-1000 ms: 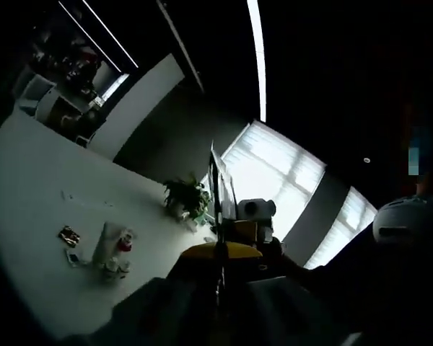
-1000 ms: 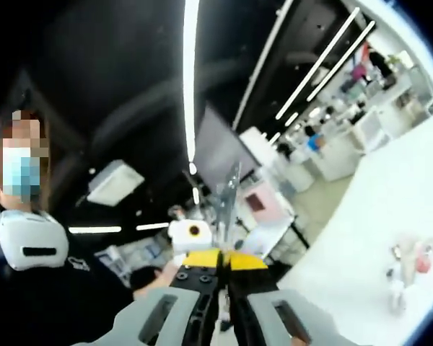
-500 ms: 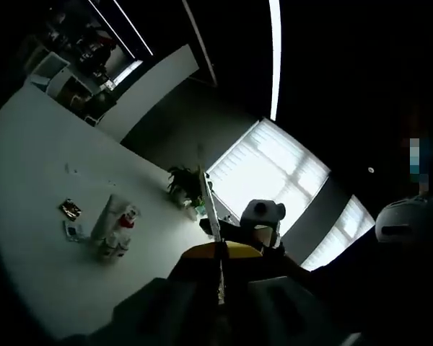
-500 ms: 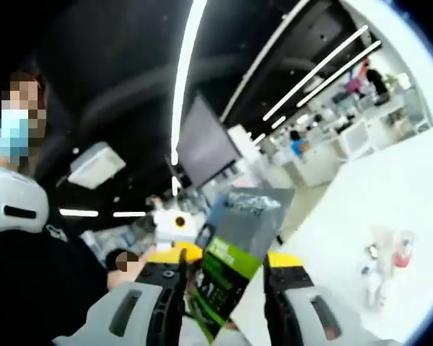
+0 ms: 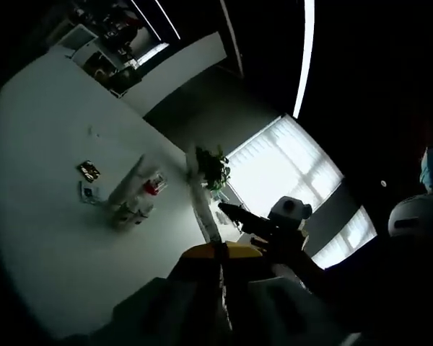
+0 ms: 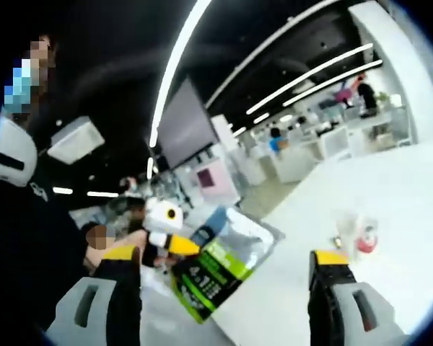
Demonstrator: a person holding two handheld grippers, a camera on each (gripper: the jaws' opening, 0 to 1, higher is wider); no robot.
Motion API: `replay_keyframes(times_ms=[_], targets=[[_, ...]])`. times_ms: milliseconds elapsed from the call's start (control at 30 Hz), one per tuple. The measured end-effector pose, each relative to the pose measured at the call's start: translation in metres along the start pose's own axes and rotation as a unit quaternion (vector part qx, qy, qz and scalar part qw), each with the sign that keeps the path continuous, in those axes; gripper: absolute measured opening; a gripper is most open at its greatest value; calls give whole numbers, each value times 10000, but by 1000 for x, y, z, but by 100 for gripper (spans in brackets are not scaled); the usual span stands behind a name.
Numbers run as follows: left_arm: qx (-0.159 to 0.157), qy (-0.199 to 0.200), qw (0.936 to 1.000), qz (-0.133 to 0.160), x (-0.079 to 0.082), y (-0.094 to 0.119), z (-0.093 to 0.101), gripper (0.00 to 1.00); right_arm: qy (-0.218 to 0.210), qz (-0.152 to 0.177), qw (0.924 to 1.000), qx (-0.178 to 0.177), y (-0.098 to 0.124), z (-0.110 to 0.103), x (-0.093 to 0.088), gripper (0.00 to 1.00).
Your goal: Arrange the skincare products in the storage area until every visible bottle or jar stands upright without overlapping.
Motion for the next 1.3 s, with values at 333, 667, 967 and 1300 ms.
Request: replay_keyframes(times_ms=[333, 667, 967, 1300], targets=[[267, 338, 9989, -164, -10, -5, -37, 0, -16, -199, 9991, -381, 13, 15, -11, 99], [513, 648, 9964, -212, -8, -13, -81, 0, -58, -353, 9967, -722, 22, 26, -19, 99], [728, 969, 9918, -408, -4, -33, -123, 0, -236, -263, 9957, -858, 31, 35, -23, 99], [1089, 1330, 9834, -584, -1, -53, -173, 0, -246, -156, 9933, -1116, 40, 55, -14, 99]])
Point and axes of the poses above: the point that each gripper's makers call its tool centre point, and the gripper's own axes: y roughly backward along the fingers, z roughly to its right, x roughly out of its top, the point moved 9 cm from there along y, roughly backward along the fingers, and after that the axes turned 14 degrees about -z, right-handed, at the moved point
